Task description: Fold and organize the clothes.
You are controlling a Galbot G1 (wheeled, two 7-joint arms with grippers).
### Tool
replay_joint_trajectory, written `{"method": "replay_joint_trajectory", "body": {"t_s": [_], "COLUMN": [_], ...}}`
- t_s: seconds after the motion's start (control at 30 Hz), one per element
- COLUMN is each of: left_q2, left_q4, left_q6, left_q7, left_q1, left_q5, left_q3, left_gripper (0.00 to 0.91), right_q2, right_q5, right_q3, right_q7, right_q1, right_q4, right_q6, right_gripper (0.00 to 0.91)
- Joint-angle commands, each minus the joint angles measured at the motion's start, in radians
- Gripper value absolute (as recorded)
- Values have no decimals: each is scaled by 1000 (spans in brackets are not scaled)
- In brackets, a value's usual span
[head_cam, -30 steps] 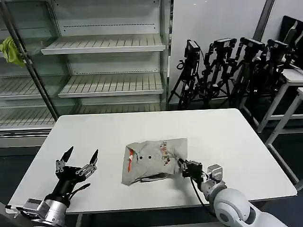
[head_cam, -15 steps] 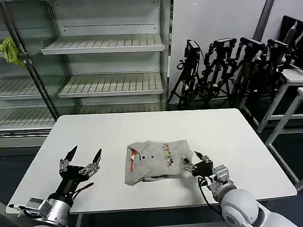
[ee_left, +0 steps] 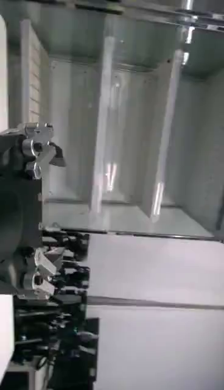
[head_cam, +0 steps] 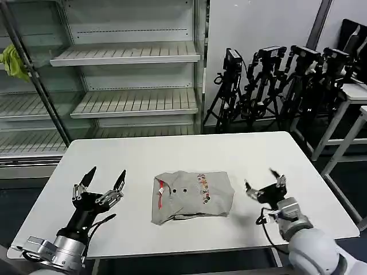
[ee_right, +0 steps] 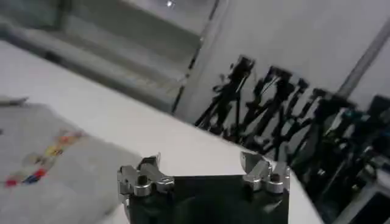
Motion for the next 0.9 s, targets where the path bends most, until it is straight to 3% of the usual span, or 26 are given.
{"method": "replay_joint_trajectory", "body": {"t_s": [0.03,0.2,0.4,0.7,0.9], "left_q2": [123,196,213,197,184], "left_q4": [67,132,178,207,196], "left_q6": [-64,-58,-87,-91,-120], "left_q7": [190,135,88,129,112], "left_q1": [-159,-251,-273,-293,-279], "left_q5": [-51,-79,-106,-65,-65], "left_q3": [-101,-134,-114,-94,-66], "left_gripper": [907,907,907,907,907], "right_q2": [207,331,423,434,439], "right_q5": [-182,-255,-338,-374,-376], "right_q3": [350,423,469,516,509], "right_q7": [-204,-278,-300,-317,-366], "right_q1": [-66,-99,-147,-171,-149], "right_q4": [44,61,89,94,77], "right_q6": [236,275,308,328,337], "right_gripper": [907,907,907,907,907]}}
